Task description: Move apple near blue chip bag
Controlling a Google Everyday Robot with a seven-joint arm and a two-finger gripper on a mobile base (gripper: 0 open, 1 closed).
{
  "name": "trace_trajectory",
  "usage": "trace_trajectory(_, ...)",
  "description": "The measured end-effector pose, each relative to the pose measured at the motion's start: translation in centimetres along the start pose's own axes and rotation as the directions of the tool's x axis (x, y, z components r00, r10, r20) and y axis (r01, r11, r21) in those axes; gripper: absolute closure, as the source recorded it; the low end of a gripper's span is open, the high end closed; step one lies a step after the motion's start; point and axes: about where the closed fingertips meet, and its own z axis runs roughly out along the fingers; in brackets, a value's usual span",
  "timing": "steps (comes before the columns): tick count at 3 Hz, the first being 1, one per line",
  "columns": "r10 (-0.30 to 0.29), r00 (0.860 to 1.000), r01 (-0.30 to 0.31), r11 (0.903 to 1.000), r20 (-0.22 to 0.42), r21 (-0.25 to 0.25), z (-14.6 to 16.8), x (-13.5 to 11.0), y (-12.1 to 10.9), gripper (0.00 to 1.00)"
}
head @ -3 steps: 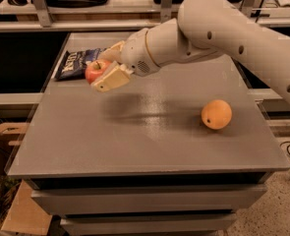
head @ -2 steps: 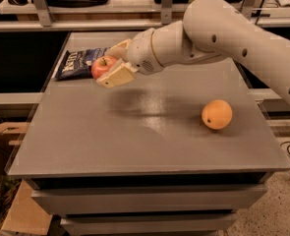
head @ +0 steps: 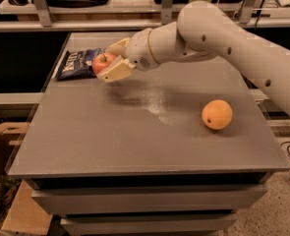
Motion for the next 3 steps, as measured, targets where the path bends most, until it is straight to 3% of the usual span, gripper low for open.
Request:
trace_trajectory(2,0.027,0.999,-0.025,0.9976,0.021,-0.064,3.6,1.5,-0.2,1.00)
trace_trajectory(3,0.033,0.999,-0.030,0.9952,0.033,-0.093,4.9,1.5,-0.2,0.82)
